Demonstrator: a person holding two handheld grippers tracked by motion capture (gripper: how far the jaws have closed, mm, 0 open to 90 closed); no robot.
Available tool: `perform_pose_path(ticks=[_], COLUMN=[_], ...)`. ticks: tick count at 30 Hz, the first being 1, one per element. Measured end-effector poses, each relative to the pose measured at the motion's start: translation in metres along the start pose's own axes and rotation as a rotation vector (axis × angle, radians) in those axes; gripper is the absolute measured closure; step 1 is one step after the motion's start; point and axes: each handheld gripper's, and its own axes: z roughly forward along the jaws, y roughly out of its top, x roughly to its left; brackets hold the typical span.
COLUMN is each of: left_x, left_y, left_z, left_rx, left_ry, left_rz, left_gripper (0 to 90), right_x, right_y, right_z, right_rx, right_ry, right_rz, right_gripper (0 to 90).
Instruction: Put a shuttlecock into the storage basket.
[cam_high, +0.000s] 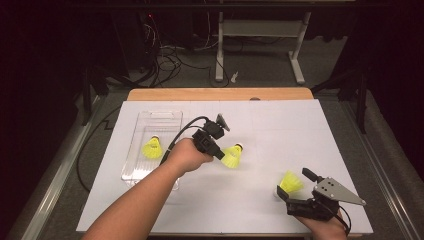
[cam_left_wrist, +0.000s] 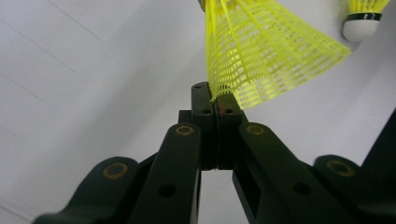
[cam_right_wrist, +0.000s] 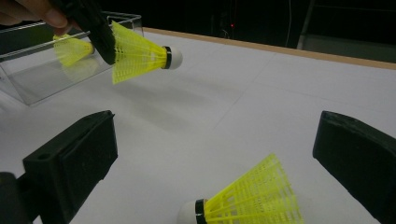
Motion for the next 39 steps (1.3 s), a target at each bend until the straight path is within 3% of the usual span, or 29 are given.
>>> perform_pose_path(ticks=[2,12,21,39], left_x=[-0.001,0.003,0.014,0.036], left_y=[-0.003,-0.023,-0.046,-0.096], left_z=[-0.005,-0.031,-0.054,-0.084], left_rx=[-0.004,-0.017,-0.038,-0.058], left_ry=[-0.011,0.013,0.036,0.081], left_rz=[0.002,-0.015,-0.053,-0.135], left_gripper=[89.9,89.9,90.0,89.9], right_x=[0.0,0.001,0.003,0.004], right_y=[0.0,0.0,0.0,-0.001], right_z=[0.0,0.0,0.001,0.002], right_rx=[0.003,0.007,0.011,0.017], right_ry=[0.001,-0.001,0.0,0.001], right_rz=[0.002,-0.005,-0.005,-0.01], right_gripper=[0.5,0.5,0.6,0.7])
